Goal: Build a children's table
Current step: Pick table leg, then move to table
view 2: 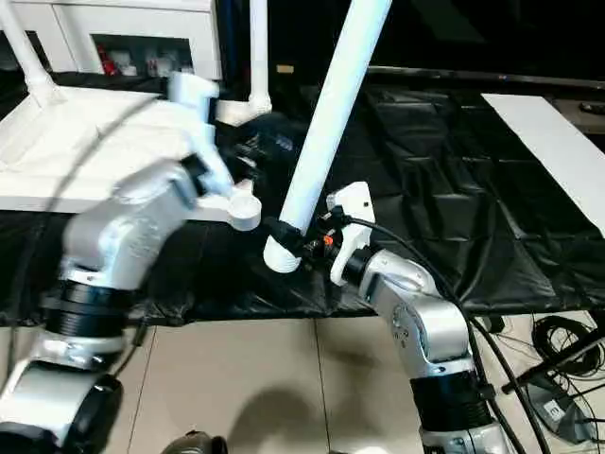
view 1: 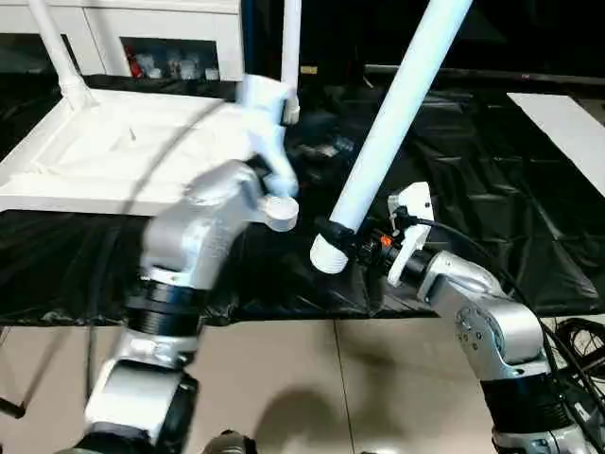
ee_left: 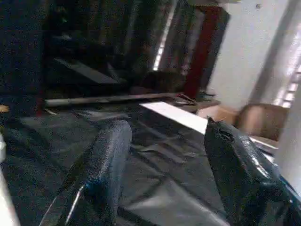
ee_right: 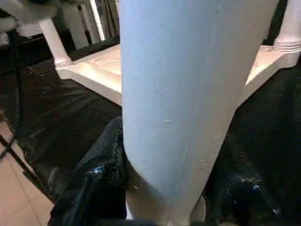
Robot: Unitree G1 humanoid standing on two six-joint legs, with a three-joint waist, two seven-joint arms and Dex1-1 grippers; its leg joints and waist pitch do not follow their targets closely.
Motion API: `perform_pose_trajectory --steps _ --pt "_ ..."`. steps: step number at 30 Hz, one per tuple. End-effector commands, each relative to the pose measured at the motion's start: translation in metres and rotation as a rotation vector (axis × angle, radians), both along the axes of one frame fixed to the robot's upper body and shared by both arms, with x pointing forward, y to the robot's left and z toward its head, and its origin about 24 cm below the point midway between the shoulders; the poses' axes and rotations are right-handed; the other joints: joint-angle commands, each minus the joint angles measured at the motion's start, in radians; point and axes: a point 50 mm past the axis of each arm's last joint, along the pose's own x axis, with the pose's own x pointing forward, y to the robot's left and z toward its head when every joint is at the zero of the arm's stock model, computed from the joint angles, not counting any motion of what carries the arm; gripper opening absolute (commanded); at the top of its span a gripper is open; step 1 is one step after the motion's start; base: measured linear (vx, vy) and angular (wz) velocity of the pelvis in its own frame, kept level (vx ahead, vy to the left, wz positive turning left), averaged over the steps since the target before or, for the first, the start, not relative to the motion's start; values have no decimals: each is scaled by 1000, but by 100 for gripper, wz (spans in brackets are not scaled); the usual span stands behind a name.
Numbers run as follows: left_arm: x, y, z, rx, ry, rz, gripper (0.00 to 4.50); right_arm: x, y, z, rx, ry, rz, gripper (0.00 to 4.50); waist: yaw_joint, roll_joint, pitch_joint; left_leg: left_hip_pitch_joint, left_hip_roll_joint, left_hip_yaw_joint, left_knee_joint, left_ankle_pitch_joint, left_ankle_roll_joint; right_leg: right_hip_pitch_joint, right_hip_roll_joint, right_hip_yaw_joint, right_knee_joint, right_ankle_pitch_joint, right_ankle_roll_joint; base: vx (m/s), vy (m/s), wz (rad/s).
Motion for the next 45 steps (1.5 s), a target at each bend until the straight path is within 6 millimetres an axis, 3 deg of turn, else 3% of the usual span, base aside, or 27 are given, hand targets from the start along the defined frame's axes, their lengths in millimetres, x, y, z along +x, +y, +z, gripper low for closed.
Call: perform_pose_trajectory --steps 1,11,14,16,17,18,20,21,22,25,26,27,28,29,30,31,32,33,34,35,36,39,40,41,42,43,45 --pt "2 12 2 -7 -13 83 287 9 -8 7 -23 -37 -78 186 -6 7 -74 48 72 -38 -80 -233 -67 25 -72 43 -75 -126 -197 0 0 0" --pt "-8 106 -40 247 -57 607 287 22 -45 19 -54 -115 -539 186 -21 27 -79 45 64 -36 -82 -225 -90 27 -68 44 -70 -62 -162 0 0 0" --pt "-20 120 -56 294 -51 653 287 18 -56 21 -112 -210 -667 186 -5 15 -82 24 54 -26 -43 -184 41 45 -143 82 -102 -70 -188 0 0 0" --pt "-24 122 -64 304 -30 677 287 17 -64 18 -84 -226 -745 186 26 27 -80 -15 76 -79 57 -162 119 67 -282 165 -149 -180 -191 -1 82 -8" --pt "-25 122 -68 306 -20 682 287 17 -69 15 -94 -207 -823 186 25 23 -79 -35 80 -97 73 -158 113 76 -295 171 -149 -216 -196 -4 114 -14" --pt "-25 121 -69 307 -15 682 287 17 -73 12 -97 -185 -862 186 19 24 -74 -42 72 -112 58 -140 106 72 -266 134 -149 -306 -201 -2 184 -23" --pt "-25 116 -70 295 -12 674 287 14 -67 9 9 -139 -730 186 6 52 -79 17 58 -89 -25 -150 171 40 -141 64 -117 -344 -177 -11 234 -8" --pt "-24 113 -70 301 -18 673 287 12 -63 7 16 -133 -696 186 -47 68 -78 82 34 -80 -80 -134 259 -12 -4 -17 -30 -264 -124 -21 254 4" --pt "-23 111 -69 306 -24 671 287 11 -59 7 2 -138 -674 186 -67 90 -79 99 34 -66 -120 -121 299 -49 44 -76 104 -208 -52 -34 237 2" --pt "-22 109 -70 307 -26 664 287 10 -52 6 -35 -152 -633 186 -80 64 -74 85 72 -66 -142 -57 334 -46 4 -86 135 -128 32 -62 199 -5" --pt "-21 108 -70 304 -21 663 287 10 -48 6 -49 -153 -610 186 -81 30 -81 91 74 -67 -149 -155 236 -27 -48 -37 69 -107 31 -88 160 -17" --pt "-21 107 -70 301 -19 664 287 10 -45 5 -58 -157 -598 186 -64 1 -85 63 59 -44 -119 -269 115 -6 -132 15 10 -119 19 -106 146 -18" --pt "-20 107 -68 315 -43 676 287 10 -43 4 -66 -159 -591 186 -34 -7 -81 -49 -18 -145 198 -304 -3 30 -357 186 -128 -231 -8 -90 169 -26" --pt "-20 107 -67 330 -61 683 287 11 -42 5 -76 -171 -585 186 -65 15 -82 -85 -34 -185 234 -255 -58 68 -331 139 -103 -261 -4 -90 169 -26" --pt "-20 106 -68 361 -49 682 287 11 -41 5 -84 -179 -585 186 -60 29 -48 -54 -18 -182 221 -193 -168 44 -302 -92 -139 -332 -1 -95 212 -36" --pt "-20 104 -67 376 -61 677 287 12 -40 5 -85 -175 -577 186 -103 47 -49 2 -16 -155 125 -283 -179 75 -187 -292 -136 -528 -86 -57 295 -16" --pt "-21 103 -67 382 -67 672 287 13 -40 4 -84 -170 -567 186 -137 96 -50 -23 7 -182 30 -362 -157 141 -124 -319 -89 -485 -105 -57 295 -16" --pt "-21 101 -68 353 -55 672 287 14 -40 5 -83 -165 -564 186 -172 140 -55 21 57 -339 -101 -253 -82 79 5 -199 98 -193 -102 23 243 33" --pt "-22 100 -68 346 -61 678 287 15 -40 5 -47 -149 -561 186 -200 130 -71 93 109 -389 -65 -113 -64 -12 14 -119 140 -213 -115 -10 84 46" --pt "-22 99 -68 336 -62 680 287 15 -40 6 -16 -136 -561 186 -203 147 -73 95 83 -423 -67 98 -71 -23 35 -85 161 -256 -117 -10 84 46" --pt "-22 99 -68 326 -53 676 287 15 -41 6 -10 -136 -565 186 -207 142 -80 108 96 -396 -52 186 -68 -37 29 -63 146 -242 -104 -69 17 11" --pt "-21 98 -70 309 -14 672 287 15 -43 5 -36 -131 -550 186 -192 82 -105 158 53 -420 -82 573 92 7 1 26 38 -86 -62 -118 -47 -17" --pt "-21 97 -70 315 -26 665 287 15 -43 4 -51 -133 -546 186 -180 30 -98 90 -20 -371 -70 433 110 59 -62 100 -62 52 -41 -136 -86 -22" --pt "-21 97 -70 325 -29 665 287 15 -43 3 -59 -132 -543 186 -156 21 -92 17 -54 -315 -44 275 96 102 -105 106 -83 87 -73 -136 -86 -22" --pt "-22 96 -71 317 -13 647 287 15 -43 3 -64 -133 -541 186 -100 0 -90 -4 -81 -202 -2 -5 32 107 -134 90 -125 42 98 -137 -93 -12" --pt "-22 96 -71 317 -13 647 287 15 -43 3 -64 -133 -541 186 -92 -3 -73 1 -46 -167 2 -86 -26 95 -134 88 -122 -132 122 -133 -80 -15" --pt "-23 94 -72 315 -10 630 287 14 -42 3 -63 -134 -535 186 -84 20 -68 0 -3 -143 -38 -94 -59 95 -90 59 -105 -267 -3 -130 -63 -20"
